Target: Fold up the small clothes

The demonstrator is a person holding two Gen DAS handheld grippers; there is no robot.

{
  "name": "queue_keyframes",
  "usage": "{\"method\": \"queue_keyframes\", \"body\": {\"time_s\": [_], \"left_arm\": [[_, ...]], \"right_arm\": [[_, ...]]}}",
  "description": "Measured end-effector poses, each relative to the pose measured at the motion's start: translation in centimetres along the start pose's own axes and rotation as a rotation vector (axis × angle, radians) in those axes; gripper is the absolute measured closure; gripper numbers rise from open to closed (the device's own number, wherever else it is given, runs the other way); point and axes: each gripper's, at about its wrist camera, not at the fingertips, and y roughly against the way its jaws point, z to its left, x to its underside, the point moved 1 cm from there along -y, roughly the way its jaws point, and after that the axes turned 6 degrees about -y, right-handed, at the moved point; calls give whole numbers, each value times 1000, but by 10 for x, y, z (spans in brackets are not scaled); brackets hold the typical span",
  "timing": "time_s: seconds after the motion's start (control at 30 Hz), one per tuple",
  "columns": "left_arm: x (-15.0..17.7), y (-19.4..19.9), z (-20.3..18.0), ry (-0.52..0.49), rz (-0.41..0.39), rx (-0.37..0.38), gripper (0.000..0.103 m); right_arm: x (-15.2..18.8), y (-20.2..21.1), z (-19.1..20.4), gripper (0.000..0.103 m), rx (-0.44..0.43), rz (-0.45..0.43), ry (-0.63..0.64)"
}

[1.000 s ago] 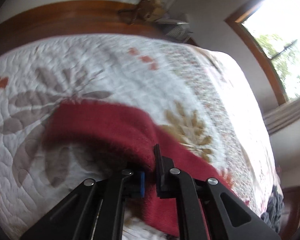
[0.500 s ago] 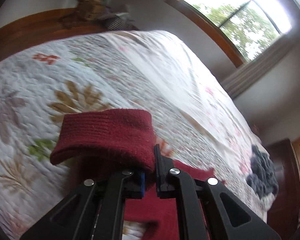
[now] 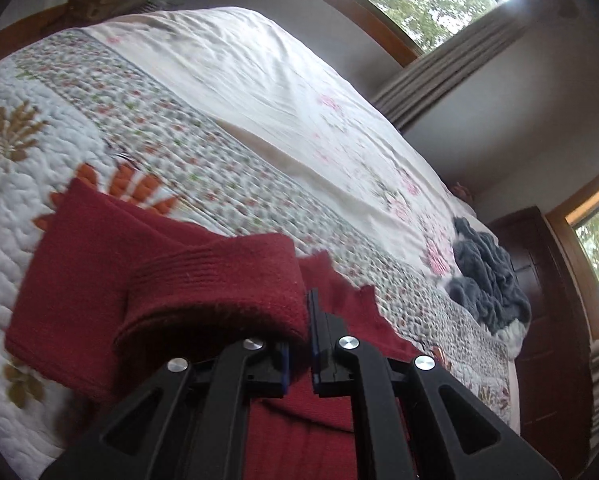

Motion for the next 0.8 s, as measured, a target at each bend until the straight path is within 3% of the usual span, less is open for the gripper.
{"method": "queue_keyframes", "body": {"time_s": [0.23, 0.53, 0.63, 0.7, 0.8], "left_arm": [[33, -58, -45, -74, 105, 31, 96], [82, -109, -42, -125, 279, -5, 94], [89, -103, -42, -156, 300, 0, 89], [93, -87, -41, -201, 319, 11, 74], [94, -53, -30, -246, 321, 16, 71]], "right_arm": [[-1, 13, -28, 55, -3, -18, -45], [-4, 20, -47, 55, 2, -20, -67], [-10, 23, -45, 55, 1, -25, -67], [-16, 24, -42, 55, -13, -26, -64], [-29, 25, -30, 54, -34, -30, -48]]}}
